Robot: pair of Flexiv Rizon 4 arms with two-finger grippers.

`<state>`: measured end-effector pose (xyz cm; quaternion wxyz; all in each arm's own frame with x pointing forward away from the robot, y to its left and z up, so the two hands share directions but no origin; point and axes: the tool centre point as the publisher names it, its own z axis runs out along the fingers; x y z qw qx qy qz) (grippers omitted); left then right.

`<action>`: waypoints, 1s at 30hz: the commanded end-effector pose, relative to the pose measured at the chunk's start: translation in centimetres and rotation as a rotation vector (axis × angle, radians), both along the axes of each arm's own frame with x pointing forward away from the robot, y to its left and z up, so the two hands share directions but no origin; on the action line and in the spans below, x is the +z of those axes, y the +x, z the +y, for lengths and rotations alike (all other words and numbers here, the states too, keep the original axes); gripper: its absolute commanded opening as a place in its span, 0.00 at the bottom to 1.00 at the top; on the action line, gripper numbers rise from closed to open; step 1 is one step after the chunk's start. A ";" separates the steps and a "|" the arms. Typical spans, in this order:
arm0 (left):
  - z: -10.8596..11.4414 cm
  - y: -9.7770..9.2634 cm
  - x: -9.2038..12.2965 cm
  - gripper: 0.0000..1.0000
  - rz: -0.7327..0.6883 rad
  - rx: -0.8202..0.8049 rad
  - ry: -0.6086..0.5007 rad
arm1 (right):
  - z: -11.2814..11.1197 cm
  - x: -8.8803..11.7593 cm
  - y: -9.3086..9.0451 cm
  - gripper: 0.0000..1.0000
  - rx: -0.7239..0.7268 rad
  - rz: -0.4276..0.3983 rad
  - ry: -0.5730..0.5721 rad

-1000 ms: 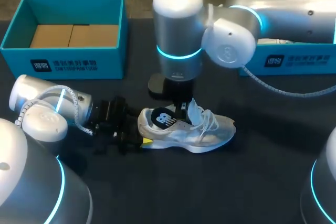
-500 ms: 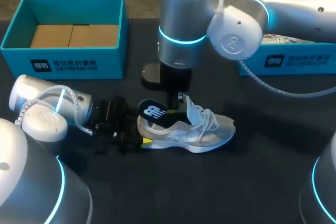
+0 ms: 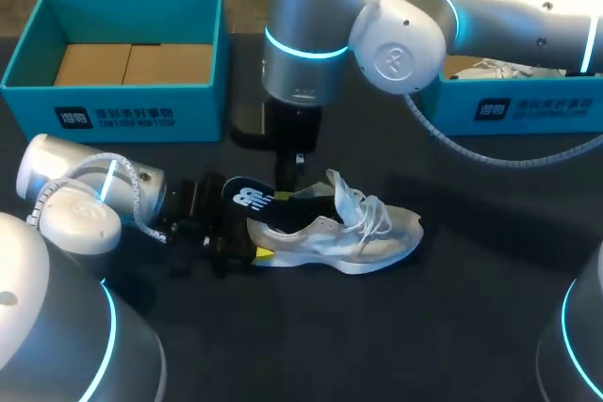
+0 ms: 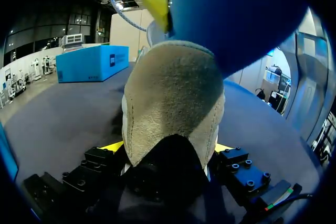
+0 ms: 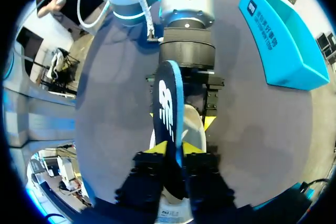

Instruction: Take the shoe out of the shoebox, open the shoe tongue, remove and reinsert the insole, then place the shoe into the shoebox

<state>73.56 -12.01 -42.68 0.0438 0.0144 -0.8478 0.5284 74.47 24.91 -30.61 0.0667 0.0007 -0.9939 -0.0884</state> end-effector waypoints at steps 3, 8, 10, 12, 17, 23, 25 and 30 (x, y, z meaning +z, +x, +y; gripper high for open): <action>-0.2 0.3 -0.5 0.00 0.000 0.000 0.003 | -1.2 -0.5 0.1 0.49 -0.017 0.051 0.066; -0.2 0.3 -0.5 0.00 0.000 0.000 0.003 | -1.5 -0.6 0.6 0.51 -0.064 0.086 0.105; -0.2 0.3 -0.5 0.00 0.000 0.000 0.003 | -1.8 -0.6 0.8 0.49 -0.109 0.112 0.150; -0.2 0.3 -0.5 0.00 0.000 0.000 0.003 | -1.8 -0.5 0.8 0.49 -0.120 0.130 0.171; -0.2 0.3 -0.5 0.00 0.000 0.000 0.003 | -1.7 -0.5 0.4 0.47 -0.185 0.187 0.257; -0.2 0.3 -0.5 0.00 0.000 0.000 0.003 | -0.7 -0.6 -0.3 0.47 -0.239 0.239 0.371; -0.2 0.3 -0.5 0.00 0.000 0.000 0.003 | -0.2 -0.8 -0.4 0.47 -0.243 0.251 0.396; -0.2 0.3 -0.5 0.00 0.000 0.000 0.003 | 0.4 -1.2 -0.2 0.47 -0.249 0.259 0.409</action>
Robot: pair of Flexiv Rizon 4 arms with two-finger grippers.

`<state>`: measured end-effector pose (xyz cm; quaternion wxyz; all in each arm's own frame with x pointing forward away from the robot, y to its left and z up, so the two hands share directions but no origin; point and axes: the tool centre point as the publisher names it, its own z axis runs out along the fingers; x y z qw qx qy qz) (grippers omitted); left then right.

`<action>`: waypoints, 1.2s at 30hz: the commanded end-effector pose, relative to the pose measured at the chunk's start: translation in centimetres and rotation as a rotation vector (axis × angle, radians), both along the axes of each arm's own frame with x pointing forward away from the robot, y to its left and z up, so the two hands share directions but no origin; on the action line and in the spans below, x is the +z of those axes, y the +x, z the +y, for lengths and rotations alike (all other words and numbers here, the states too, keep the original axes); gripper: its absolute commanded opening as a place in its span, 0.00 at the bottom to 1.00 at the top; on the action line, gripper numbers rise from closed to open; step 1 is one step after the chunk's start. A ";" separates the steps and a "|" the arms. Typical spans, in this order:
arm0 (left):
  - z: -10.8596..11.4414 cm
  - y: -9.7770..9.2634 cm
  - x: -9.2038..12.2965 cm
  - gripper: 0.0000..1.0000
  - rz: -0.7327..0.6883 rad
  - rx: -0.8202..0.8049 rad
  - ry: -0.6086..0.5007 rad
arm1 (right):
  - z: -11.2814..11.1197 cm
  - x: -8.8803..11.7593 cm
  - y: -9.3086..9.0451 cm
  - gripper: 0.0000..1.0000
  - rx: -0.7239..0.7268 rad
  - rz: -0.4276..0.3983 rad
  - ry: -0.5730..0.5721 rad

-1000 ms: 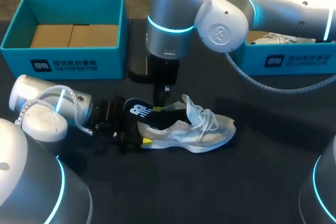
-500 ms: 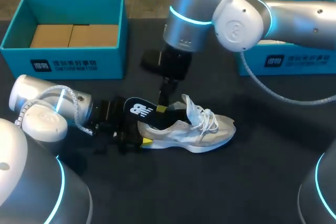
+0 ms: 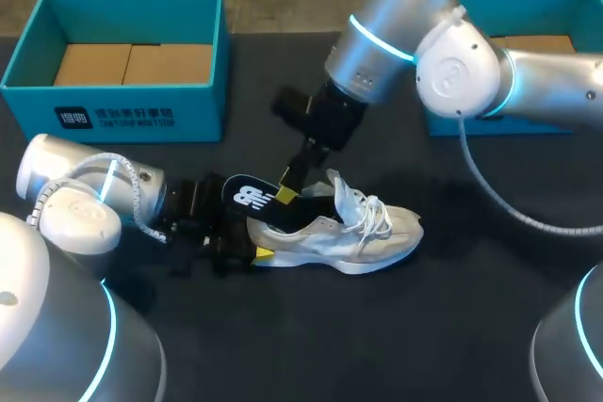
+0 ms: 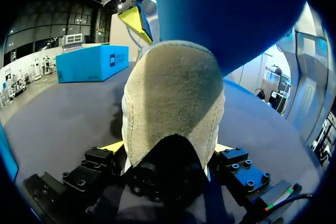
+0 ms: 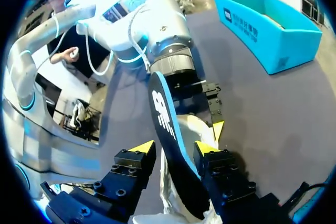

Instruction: Take the shoe out of the shoebox, open the shoe tongue, remove and reinsert the insole, then place the shoe into the shoebox

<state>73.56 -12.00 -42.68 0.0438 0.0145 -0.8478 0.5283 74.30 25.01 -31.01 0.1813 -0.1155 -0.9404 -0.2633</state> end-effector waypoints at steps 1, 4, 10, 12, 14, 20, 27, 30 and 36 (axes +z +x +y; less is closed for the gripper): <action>-0.2 0.3 -0.5 0.00 0.000 0.000 0.003 | 0.4 -0.9 0.0 0.47 -0.022 -0.001 0.064; -0.2 0.3 -0.5 0.00 0.000 0.000 0.003 | 0.6 -1.2 0.0 0.47 -0.025 0.007 0.085; -0.2 0.3 -0.5 0.00 0.000 0.000 0.003 | 1.4 -1.4 -0.3 0.46 0.027 0.029 0.141; -0.2 0.3 -0.5 0.00 0.000 0.000 0.003 | 1.7 -1.5 -0.3 0.47 0.060 0.039 0.143; -0.2 0.3 -0.5 0.00 0.000 0.000 0.003 | 1.8 -1.5 -0.4 0.49 0.081 0.051 0.135; -0.2 0.3 -0.5 0.00 0.000 0.000 0.003 | 1.9 -1.7 -0.6 0.47 0.105 0.073 0.119; -0.2 0.3 -0.5 0.00 0.000 0.000 0.003 | 2.1 -1.7 -0.3 0.44 0.131 0.073 0.114; -0.2 0.3 -0.5 0.00 0.000 0.000 0.003 | 2.0 -1.6 -0.3 0.39 0.153 0.079 0.102; -0.2 0.3 -0.5 0.00 0.000 0.000 0.003 | 1.8 -1.4 -0.5 0.00 0.170 0.080 0.104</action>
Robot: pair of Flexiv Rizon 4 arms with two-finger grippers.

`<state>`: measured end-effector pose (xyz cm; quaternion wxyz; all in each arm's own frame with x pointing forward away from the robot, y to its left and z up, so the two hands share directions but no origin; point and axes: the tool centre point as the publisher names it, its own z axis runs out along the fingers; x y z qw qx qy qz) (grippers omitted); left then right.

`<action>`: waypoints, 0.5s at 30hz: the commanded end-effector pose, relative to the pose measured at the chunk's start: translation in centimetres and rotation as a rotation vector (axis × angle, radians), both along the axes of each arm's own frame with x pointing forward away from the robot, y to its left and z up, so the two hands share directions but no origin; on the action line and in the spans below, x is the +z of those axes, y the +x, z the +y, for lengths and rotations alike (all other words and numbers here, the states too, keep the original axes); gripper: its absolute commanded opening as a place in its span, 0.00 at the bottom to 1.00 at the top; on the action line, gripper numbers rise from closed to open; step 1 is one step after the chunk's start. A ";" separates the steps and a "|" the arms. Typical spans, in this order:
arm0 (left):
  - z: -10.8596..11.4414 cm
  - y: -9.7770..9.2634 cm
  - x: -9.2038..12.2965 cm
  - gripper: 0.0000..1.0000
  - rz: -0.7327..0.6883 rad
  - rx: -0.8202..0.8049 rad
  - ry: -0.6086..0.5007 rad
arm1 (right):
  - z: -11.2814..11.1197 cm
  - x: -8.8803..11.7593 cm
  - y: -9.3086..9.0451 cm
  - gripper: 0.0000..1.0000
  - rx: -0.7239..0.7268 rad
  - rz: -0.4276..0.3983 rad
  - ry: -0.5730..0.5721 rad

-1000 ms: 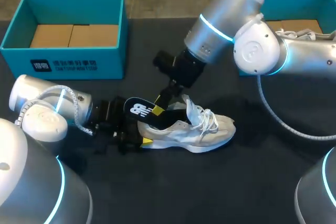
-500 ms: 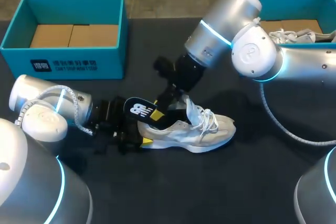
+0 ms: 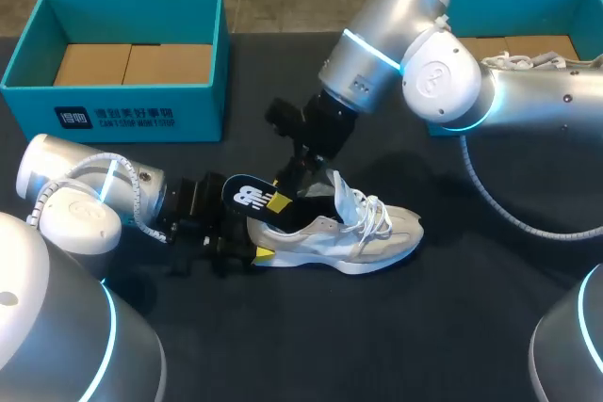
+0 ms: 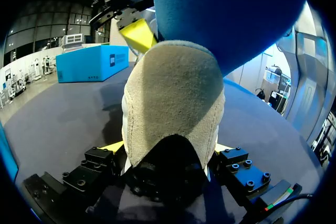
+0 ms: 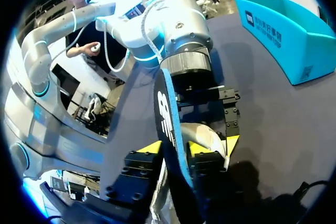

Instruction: Take the shoe out of the shoebox, open the shoe tongue, remove and reinsert the insole, then place the shoe into the shoebox

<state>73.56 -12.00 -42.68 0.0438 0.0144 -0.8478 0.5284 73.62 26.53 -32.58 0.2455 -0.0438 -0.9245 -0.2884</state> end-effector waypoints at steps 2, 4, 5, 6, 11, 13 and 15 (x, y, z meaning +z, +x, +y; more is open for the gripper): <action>-0.2 0.3 -0.5 0.00 0.000 0.000 0.003 | 0.4 0.5 0.1 0.00 0.013 -0.007 0.018; -0.2 0.3 -0.5 0.00 0.000 0.000 0.003 | 0.5 0.9 0.1 0.00 0.008 -0.015 0.024; -0.2 0.3 -0.5 0.00 0.000 0.000 0.003 | 0.5 1.2 0.1 0.00 -0.003 -0.023 0.030; -0.2 0.3 -0.5 0.00 0.000 0.000 0.003 | 0.6 1.5 0.2 0.00 -0.008 -0.029 0.035; -0.2 0.3 -0.5 0.00 0.000 0.000 0.003 | 1.0 3.9 1.1 0.00 -0.089 -0.078 0.047; -0.2 0.3 -0.5 0.00 0.000 0.000 0.003 | 1.3 4.9 1.6 0.00 -0.137 -0.101 0.049; -0.2 0.3 -0.5 0.00 0.000 0.000 0.003 | 1.7 6.1 2.1 0.00 -0.169 -0.128 0.050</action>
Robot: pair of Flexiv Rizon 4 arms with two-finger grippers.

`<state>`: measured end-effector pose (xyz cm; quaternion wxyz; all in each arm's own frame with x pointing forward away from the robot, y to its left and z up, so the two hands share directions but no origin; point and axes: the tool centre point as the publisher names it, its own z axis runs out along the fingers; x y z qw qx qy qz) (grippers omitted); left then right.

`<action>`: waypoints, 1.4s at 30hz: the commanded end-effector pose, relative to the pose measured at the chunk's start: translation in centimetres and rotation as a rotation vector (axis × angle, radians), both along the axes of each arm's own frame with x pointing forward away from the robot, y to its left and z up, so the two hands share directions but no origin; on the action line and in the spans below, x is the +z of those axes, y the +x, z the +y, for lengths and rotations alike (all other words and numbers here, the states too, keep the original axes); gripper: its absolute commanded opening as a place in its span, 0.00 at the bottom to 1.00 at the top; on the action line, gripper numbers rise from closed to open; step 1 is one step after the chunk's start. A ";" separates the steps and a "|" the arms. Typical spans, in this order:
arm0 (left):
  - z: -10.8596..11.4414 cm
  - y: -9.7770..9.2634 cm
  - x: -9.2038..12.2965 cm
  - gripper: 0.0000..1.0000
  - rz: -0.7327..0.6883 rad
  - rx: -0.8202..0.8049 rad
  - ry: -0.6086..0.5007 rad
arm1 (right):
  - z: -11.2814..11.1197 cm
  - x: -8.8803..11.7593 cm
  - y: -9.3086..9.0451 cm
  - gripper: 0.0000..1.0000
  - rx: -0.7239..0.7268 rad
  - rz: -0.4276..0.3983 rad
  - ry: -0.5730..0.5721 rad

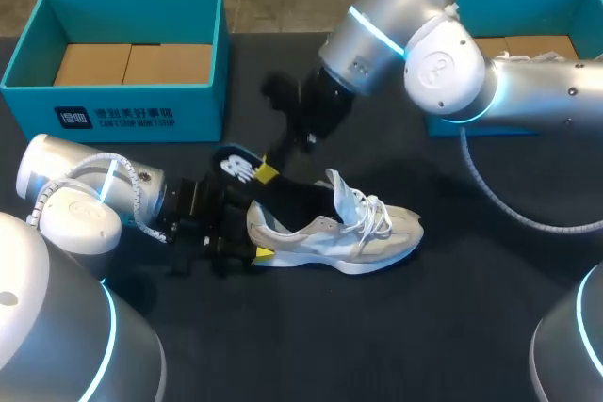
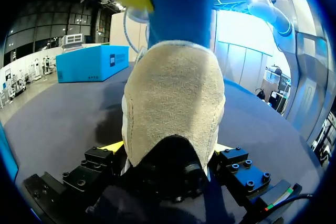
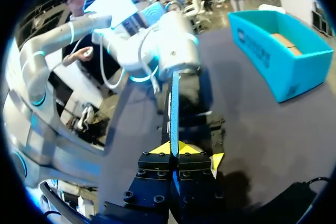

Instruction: Take the shoe out of the shoebox, open the shoe tongue, remove and reinsert the insole, then place the shoe into the shoebox

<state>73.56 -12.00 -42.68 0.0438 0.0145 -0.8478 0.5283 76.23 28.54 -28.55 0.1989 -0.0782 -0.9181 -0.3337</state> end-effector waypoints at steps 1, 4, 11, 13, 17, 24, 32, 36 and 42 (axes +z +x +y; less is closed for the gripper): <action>-0.2 0.3 -0.5 0.00 0.000 0.000 0.003 | -0.2 2.6 -0.3 0.00 -0.077 -0.071 -0.016; -0.2 0.3 -0.5 0.00 0.000 0.000 0.003 | 0.1 4.2 0.4 0.00 -0.120 -0.102 0.001; -0.2 0.3 -0.5 0.00 0.000 0.000 0.003 | 0.2 4.9 0.7 0.00 -0.160 -0.129 0.010; -0.2 0.3 -0.5 0.00 0.000 0.000 0.003 | 0.2 4.9 0.7 0.00 -0.160 -0.129 0.010; -0.2 0.3 -0.5 0.00 0.000 0.000 0.003 | 0.2 4.9 0.7 0.00 -0.160 -0.129 0.010; -0.2 0.3 -0.5 0.00 0.000 0.000 0.003 | 0.2 4.9 0.7 0.00 -0.160 -0.129 0.010; -0.2 0.3 -0.5 0.00 0.000 0.000 0.003 | 1.7 7.4 2.2 0.00 -0.215 -0.125 0.148; -0.2 0.3 -0.5 0.00 0.000 0.000 0.003 | 2.7 8.7 2.8 0.00 -0.246 -0.124 0.208; -0.2 0.3 -0.5 0.00 0.000 0.000 0.003 | 3.7 12.1 4.3 0.00 -0.303 -0.081 0.272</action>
